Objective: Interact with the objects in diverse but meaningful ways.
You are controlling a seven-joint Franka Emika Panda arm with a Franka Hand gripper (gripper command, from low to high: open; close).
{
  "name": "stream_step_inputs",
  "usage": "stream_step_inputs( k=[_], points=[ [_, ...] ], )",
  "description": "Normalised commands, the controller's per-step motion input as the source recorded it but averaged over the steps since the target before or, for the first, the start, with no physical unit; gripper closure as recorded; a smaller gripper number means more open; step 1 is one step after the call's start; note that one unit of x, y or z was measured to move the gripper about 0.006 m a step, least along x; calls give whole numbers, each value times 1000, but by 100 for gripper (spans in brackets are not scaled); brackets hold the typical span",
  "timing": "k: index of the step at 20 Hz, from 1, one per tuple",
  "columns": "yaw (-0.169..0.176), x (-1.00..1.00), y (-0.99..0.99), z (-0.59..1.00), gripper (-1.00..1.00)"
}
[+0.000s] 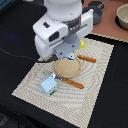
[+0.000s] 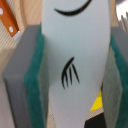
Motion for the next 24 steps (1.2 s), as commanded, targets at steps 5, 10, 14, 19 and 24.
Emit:
stream_step_inputs(
  k=[5, 10, 14, 19, 24],
  points=[
    [0, 272, 244, -300, 100],
    [0, 188, 27, -310, 100],
    [0, 251, 0, -241, 100],
    [0, 206, 0, -237, 100],
    [0, 195, 0, -170, 100]
  ],
)
